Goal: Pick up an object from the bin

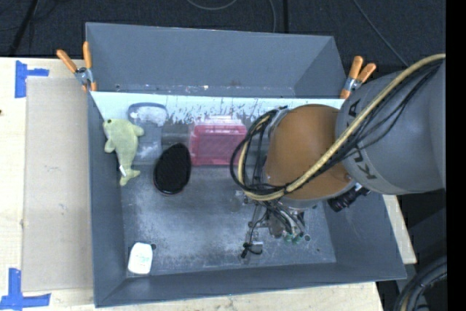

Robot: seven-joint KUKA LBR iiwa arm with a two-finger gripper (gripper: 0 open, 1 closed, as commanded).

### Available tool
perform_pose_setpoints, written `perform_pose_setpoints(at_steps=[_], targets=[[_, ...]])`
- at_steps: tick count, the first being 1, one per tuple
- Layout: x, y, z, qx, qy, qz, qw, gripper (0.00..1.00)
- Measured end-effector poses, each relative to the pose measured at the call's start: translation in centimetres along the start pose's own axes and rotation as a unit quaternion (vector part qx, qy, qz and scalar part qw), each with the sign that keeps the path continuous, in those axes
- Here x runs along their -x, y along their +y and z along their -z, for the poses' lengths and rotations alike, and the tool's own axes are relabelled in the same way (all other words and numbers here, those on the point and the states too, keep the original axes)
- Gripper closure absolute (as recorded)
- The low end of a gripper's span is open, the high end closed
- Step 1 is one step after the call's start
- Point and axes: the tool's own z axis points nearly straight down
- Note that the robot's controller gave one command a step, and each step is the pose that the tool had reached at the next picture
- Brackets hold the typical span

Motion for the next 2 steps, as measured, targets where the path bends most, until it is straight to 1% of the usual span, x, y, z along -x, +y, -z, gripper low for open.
perform_pose_setpoints(at_steps=[1,2], targets=[[0.2,0.0,0.4,0.000,-0.0040,-0.001,1.0000,0.00],[0.7,-5.0,-2.4,0.000,-0.0016,-0.068,0.9977,0.00]])
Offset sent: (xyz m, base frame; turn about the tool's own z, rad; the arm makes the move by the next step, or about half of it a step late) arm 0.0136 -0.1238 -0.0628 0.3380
